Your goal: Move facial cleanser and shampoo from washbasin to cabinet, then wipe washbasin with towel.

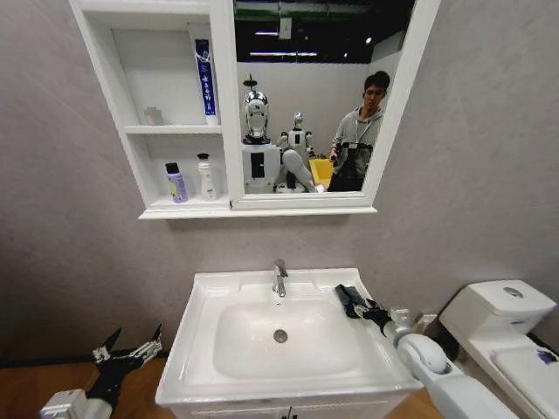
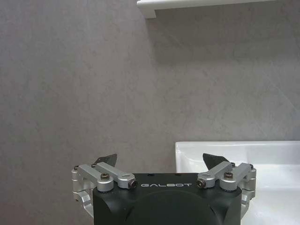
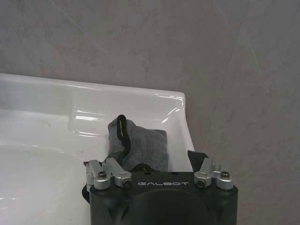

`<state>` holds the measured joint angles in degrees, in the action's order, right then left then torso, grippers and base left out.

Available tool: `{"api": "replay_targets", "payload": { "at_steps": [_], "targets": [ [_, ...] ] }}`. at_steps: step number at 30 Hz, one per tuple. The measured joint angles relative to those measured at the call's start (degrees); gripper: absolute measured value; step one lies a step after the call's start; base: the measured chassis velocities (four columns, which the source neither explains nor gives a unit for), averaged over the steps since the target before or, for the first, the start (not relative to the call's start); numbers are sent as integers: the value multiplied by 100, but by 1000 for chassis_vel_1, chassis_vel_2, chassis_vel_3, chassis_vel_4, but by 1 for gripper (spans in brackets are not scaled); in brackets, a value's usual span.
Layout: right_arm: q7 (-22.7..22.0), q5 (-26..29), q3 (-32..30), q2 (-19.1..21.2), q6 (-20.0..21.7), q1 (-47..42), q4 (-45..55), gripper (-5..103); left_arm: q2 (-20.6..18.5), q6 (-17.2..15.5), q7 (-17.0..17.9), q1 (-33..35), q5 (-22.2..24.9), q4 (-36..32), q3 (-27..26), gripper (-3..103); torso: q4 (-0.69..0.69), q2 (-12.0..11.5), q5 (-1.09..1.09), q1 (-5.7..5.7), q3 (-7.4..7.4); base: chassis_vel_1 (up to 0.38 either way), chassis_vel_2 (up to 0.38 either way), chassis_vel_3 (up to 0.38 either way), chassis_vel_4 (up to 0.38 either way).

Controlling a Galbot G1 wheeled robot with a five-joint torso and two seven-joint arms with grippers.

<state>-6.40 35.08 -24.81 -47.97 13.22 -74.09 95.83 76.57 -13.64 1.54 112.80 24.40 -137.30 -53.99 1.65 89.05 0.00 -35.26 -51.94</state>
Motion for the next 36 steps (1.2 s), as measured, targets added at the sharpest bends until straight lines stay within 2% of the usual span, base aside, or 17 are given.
{"api": "replay_targets", "payload": {
  "at_steps": [2,3,5,6,9,10,12,13,15,16,17,19,25,31,34,36],
  "targets": [
    [-114,-294,-240,-59,-352,-342,333,85,0,0,0,0,0,0,0,100,0,0,0,0,0,0,0,0,0],
    [-114,-294,-240,-59,-352,-342,333,85,0,0,0,0,0,0,0,100,0,0,0,0,0,0,0,0,0],
    [-336,-571,-681,-234,-516,-849,841,95,0,0,0,0,0,0,0,100,-1,0,-1,0,1,0,0,0,0],
    [-336,-571,-681,-234,-516,-849,841,95,0,0,0,0,0,0,0,100,-1,0,-1,0,1,0,0,0,0],
    [-468,-861,-1514,-687,-695,-2108,1693,100,0,0,0,0,0,0,-1,100,1,0,1,0,1,0,0,0,0],
    [-468,-861,-1514,-687,-695,-2108,1693,100,0,0,0,0,0,0,-1,100,1,0,1,0,1,0,0,0,0],
    [-468,-1039,-2075,-1237,-829,-3104,2423,100,0,0,0,-1,0,0,0,100,2,0,-3,1,2,0,0,0,0],
    [-468,-1039,-2075,-1237,-829,-3104,2423,100,0,0,0,-1,0,0,0,100,2,0,-3,1,2,0,0,0,0],
    [-463,-1199,-2286,-1692,-979,-3677,2869,100,1,0,0,0,0,0,0,100,1,1,-2,1,2,0,0,0,0],
    [-447,-1384,-2394,-2120,-1182,-4181,3219,100,0,0,0,0,0,0,0,100,4,1,-2,1,2,0,0,0,0],
    [-447,-1384,-2394,-2120,-1182,-4181,3219,100,0,0,0,0,0,0,0,100,4,1,-2,1,2,0,0,0,0],
    [-392,-1467,-2426,-2529,-1377,-4716,3615,100,0,0,0,0,0,0,0,100,3,2,-4,2,2,0,0,0,0],
    [-383,-1528,-2345,-2735,-1421,-4975,3980,100,0,0,0,0,0,0,0,100,0,1,0,1,1,0,0,0,0],
    [-384,-1418,-2385,-2745,-1347,-5104,4405,100,0,0,0,0,0,0,0,100,-1,1,-1,1,1,0,0,0,0],
    [-278,-1319,-2434,-2701,-1400,-5147,4498,100,0,0,0,0,0,0,0,100,0,1,-1,1,1,0,0,0,0],
    [186,-1047,-2600,-2483,-1719,-5144,4380,100,0,0,0,0,0,0,0,100,-1,1,-1,1,1,0,0,0,0]
  ]
}}
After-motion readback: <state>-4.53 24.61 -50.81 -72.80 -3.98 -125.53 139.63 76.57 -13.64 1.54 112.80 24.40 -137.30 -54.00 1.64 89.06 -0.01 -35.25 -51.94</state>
